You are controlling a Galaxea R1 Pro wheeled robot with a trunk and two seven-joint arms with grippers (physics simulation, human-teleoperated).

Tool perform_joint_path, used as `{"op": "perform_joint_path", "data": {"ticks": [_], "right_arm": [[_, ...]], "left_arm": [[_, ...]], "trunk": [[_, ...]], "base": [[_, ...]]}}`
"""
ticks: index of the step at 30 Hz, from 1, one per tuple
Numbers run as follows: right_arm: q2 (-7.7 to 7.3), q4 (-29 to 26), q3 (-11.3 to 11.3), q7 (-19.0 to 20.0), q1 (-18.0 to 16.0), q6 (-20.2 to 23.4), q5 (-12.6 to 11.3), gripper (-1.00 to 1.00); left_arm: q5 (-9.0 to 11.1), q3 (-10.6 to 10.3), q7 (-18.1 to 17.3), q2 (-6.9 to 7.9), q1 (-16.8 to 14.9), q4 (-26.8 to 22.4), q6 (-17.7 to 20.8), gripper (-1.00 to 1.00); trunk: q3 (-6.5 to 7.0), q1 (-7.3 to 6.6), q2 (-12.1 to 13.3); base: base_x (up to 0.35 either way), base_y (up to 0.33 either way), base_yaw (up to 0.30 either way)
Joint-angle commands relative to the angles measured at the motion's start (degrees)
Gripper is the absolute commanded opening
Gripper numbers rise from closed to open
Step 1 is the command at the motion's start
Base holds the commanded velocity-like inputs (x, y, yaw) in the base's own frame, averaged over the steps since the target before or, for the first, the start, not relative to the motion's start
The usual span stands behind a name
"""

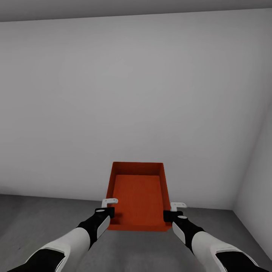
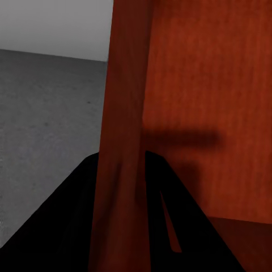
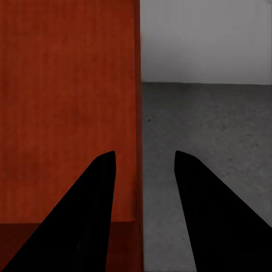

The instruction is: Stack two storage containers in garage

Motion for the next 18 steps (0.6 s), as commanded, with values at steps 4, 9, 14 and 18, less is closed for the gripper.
{"op": "perform_joint_path", "data": {"ticks": [4,9,14,18], "right_arm": [[-0.3,0.16,-0.13,-0.41,0.02,0.0,-0.54,-1.0],[-0.33,0.16,-0.13,-0.44,0.02,0.0,-0.54,-1.0],[-0.27,0.16,-0.13,-0.46,0.02,-0.12,-0.54,-1.0],[-0.25,0.16,-0.13,-0.43,0.02,-0.39,-0.54,-1.0]], "left_arm": [[-0.79,1.35,0.37,0.51,-0.03,-0.66,0.41,-1.0],[-0.79,1.35,0.37,0.51,-0.03,-0.66,0.41,-1.0],[-0.79,1.35,0.37,0.51,-0.03,-0.66,0.41,-1.0],[-0.79,1.35,0.37,0.51,-0.03,-0.66,0.41,-1.0]], "trunk": [[-0.02,0.04,-0.04],[-0.02,0.04,-0.04],[-0.02,0.04,-0.04],[-0.02,0.04,-0.04]], "base": [[0.261,0.203,0.0],[0.261,0.203,0.0],[0.261,0.203,0.0],[0.261,0.203,0.0]]}}
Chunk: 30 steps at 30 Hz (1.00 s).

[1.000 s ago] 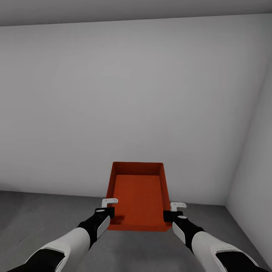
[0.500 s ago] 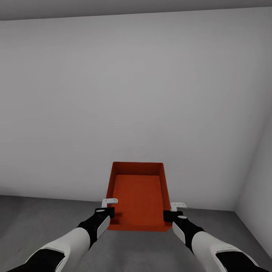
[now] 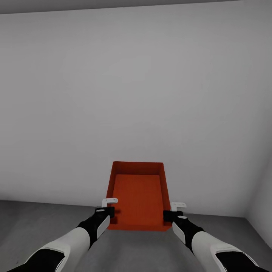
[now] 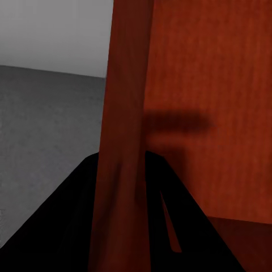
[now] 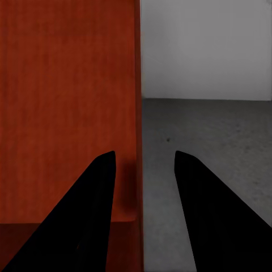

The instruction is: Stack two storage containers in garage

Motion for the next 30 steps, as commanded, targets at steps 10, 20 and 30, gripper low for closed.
{"op": "perform_joint_path", "data": {"ticks": [10,20,30], "right_arm": [[-0.3,0.13,-0.08,-0.46,0.02,-0.1,-0.44,-1.0],[-0.28,0.13,-0.08,-0.47,0.02,-0.07,-0.44,-1.0],[-0.34,0.13,-0.14,-0.39,0.02,0.42,-0.44,-1.0]], "left_arm": [[-0.72,1.44,0.38,0.48,-0.04,-0.35,0.37,-1.0],[-0.72,1.44,0.38,0.48,-0.04,-0.35,0.37,-1.0],[-0.72,1.44,0.38,0.48,-0.04,-0.35,0.29,-1.0]], "trunk": [[-0.02,0.05,-0.04],[-0.02,0.05,-0.04],[-0.45,0.05,-0.04]], "base": [[0.261,0.203,0.0],[0.261,0.203,0.0],[0.104,0.068,0.0]]}}
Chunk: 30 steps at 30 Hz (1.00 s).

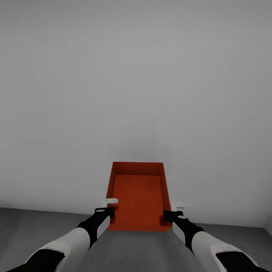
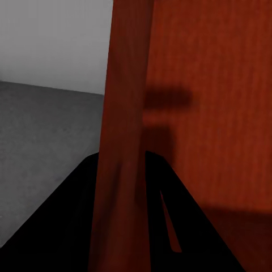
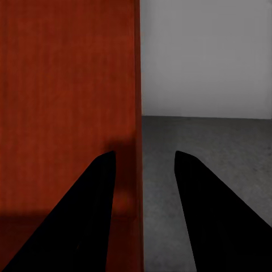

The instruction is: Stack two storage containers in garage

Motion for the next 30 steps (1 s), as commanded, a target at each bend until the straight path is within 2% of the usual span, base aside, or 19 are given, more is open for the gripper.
{"op": "perform_joint_path", "data": {"ticks": [1,30], "right_arm": [[-0.35,0.15,-0.2,-0.37,0.02,0.02,-0.53,-1.0],[-0.36,0.15,-0.21,-0.37,0.02,-0.23,-0.53,-1.0]], "left_arm": [[-0.77,1.35,0.39,0.5,-0.04,-0.65,0.2,-1.0],[-0.77,1.35,0.39,0.5,-0.04,-0.65,0.2,-1.0]], "trunk": [[-0.12,0.02,-0.06],[-2.78,0.02,-0.06]], "base": [[0.005,0.003,0.0],[0.0,0.0,0.0]]}}
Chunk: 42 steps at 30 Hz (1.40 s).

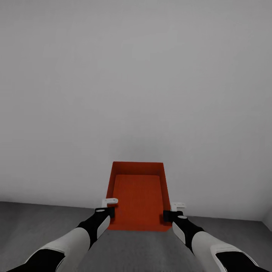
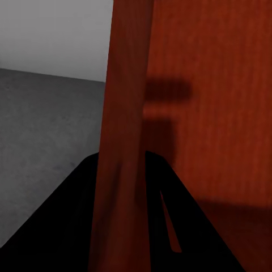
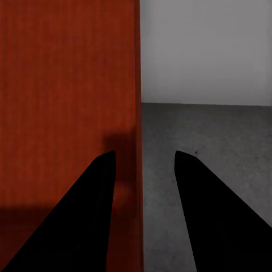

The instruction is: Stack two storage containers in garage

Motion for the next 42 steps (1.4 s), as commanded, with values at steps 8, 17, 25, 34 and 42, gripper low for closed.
{"op": "perform_joint_path", "data": {"ticks": [8,17,25,34,42], "right_arm": [[-0.35,0.15,-0.17,-0.37,0.02,-0.02,-0.52,-1.0],[-0.35,0.15,-0.13,-0.38,0.02,-0.11,-0.52,-1.0],[-0.34,0.15,-0.1,-0.39,0.02,-0.09,-0.52,-1.0],[-0.33,0.15,-0.1,-0.42,0.02,-0.01,-0.52,-1.0],[-0.35,0.15,-0.11,-0.44,0.02,-0.02,-0.52,-1.0]], "left_arm": [[-0.81,1.42,0.4,0.5,-0.03,-0.6,0.41,-1.0],[-0.81,1.42,0.4,0.5,-0.03,-0.6,0.4,-1.0],[-0.81,1.42,0.41,0.5,-0.03,-0.6,0.41,-1.0],[-0.81,1.42,0.39,0.5,-0.03,-0.6,0.4,-1.0],[-0.81,1.42,0.39,0.5,-0.03,-0.6,0.4,-1.0]], "trunk": [[-0.76,0.02,-0.06],[-1.59,0.02,-0.06],[-2.33,0.02,-0.06],[-3.16,0.02,-0.06],[-3.89,0.02,-0.06]], "base": [[0.0,0.0,0.0],[0.0,0.0,0.0],[0.0,0.0,0.0],[0.0,0.0,0.0],[0.0,0.0,0.0]]}}
